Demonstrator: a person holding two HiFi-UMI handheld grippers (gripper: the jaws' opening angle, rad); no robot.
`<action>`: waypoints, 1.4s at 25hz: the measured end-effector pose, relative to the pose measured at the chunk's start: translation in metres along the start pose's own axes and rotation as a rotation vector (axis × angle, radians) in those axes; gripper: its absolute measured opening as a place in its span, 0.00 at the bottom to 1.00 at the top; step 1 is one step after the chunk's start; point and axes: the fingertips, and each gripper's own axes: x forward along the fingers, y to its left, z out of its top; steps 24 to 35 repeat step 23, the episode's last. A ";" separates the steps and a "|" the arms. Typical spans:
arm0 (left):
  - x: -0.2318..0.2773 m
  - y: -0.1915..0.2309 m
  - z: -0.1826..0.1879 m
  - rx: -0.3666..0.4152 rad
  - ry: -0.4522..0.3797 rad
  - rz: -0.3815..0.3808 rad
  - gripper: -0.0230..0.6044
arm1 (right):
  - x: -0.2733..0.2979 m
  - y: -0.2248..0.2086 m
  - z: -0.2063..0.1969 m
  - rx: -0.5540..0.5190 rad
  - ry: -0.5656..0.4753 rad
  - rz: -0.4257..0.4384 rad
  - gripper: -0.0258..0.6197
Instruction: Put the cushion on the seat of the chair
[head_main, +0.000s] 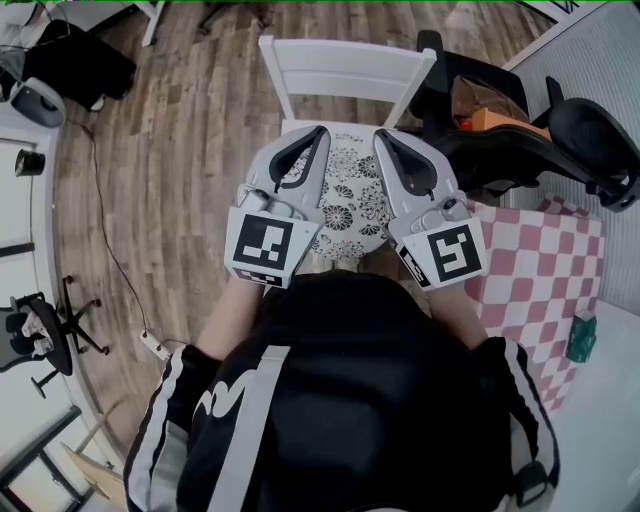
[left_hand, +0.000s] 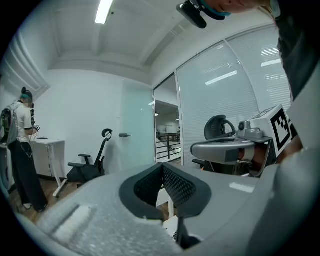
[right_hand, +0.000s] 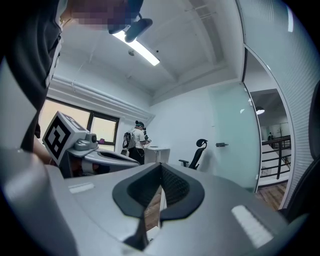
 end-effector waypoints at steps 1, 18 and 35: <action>0.001 -0.001 -0.001 0.002 0.002 -0.003 0.04 | 0.000 0.000 -0.001 -0.002 0.001 0.000 0.04; -0.002 0.002 -0.001 -0.056 -0.012 0.007 0.04 | 0.001 -0.004 -0.007 0.048 0.005 -0.010 0.04; -0.001 -0.002 0.001 -0.052 -0.043 -0.028 0.04 | 0.000 -0.005 -0.005 0.052 0.004 -0.007 0.04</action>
